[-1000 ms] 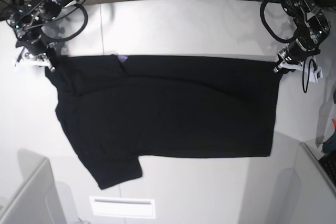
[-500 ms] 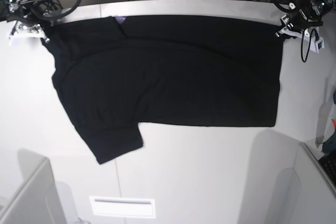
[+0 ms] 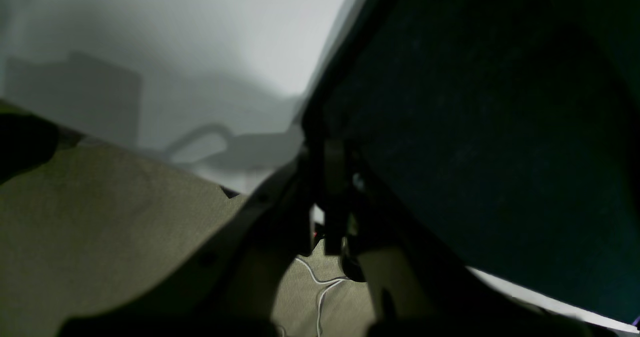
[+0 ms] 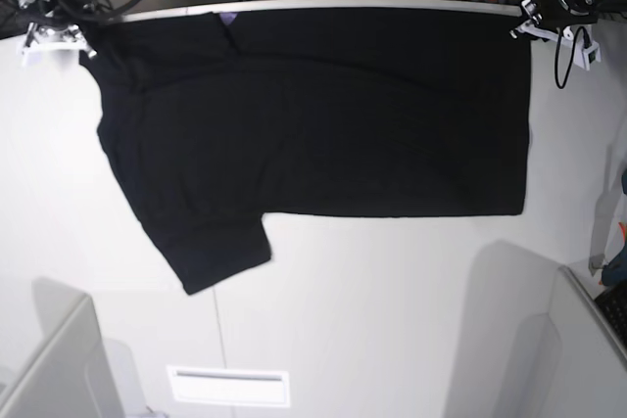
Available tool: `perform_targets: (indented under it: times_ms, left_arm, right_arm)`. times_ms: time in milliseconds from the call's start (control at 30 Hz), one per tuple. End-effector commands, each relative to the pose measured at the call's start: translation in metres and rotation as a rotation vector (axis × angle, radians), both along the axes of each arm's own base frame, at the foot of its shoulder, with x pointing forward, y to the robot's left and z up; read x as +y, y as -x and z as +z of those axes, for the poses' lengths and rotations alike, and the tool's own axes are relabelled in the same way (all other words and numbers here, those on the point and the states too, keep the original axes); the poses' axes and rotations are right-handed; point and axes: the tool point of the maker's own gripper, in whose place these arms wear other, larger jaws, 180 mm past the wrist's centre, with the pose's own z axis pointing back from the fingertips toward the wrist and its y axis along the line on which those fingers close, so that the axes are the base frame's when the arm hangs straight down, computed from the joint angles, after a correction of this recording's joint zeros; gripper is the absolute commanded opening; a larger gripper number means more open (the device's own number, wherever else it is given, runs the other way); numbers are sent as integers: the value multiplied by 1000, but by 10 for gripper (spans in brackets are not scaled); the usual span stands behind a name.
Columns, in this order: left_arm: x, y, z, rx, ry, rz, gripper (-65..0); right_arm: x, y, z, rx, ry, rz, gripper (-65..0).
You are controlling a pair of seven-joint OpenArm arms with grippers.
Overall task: Fold the T-shirt properly
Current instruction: 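Release the shoulders and move both grippers to the shirt's hem corners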
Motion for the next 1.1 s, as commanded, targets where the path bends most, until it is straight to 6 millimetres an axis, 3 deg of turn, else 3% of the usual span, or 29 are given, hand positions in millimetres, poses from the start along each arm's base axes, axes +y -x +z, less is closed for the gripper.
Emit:
perform_targets:
  times_ms: [0,100,200,233,267,333,400,467,533,667,800,833,900,1067]
  left_arm:
    - [6,-4,7,-18,-25,-7,-650]
    - [6,-5,8,-22,-27,-7,-650]
    - [9,-4,10,-23,-36,-4,-650]
    - [14,-3,13,-28,-47,9,-607]
    - [19,-2,17,-37,-61,22,-518]
    - [28,2,23,-49,-81,62,-311]
    - [40,4,30,-71,-109,105,-166]
    - [51,8,37,-81,-135,132,-64]
    - [59,4,43,-104,-152,151,-33]
    - [69,-10,57,-165,-181,179,-35]
    - [66,-38,79,-254,-213,146,-41]
    - [65,-46,82,-280,-217,130,-69]
    - [64,-61,90,-319,-234,74,-183]
    - [70,-79,105,-366,-278,14,-607]
  right_arm:
    - [-9,-4,8,-25,34,-3,-650]
    - [-9,-4,8,-24,34,-3,-650]
    - [-20,8,12,-21,52,-55,-420]
    - [-24,11,15,-23,66,-71,-350]
    - [-28,12,19,-27,82,-80,-311]
    - [-35,11,31,-42,125,-83,-309]
    - [-41,8,41,-56,164,-79,-315]
    - [-44,-2,53,-86,200,-69,-315]
    - [-49,-17,66,-142,242,-73,-314]
    - [-44,-72,87,-244,273,32,-309]
    - [-11,-146,100,-329,255,257,-309]
    - [-3,-167,101,-344,237,309,-309]
    - [11,-209,100,-366,185,386,-311]
    - [26,-305,100,-444,133,478,-311]
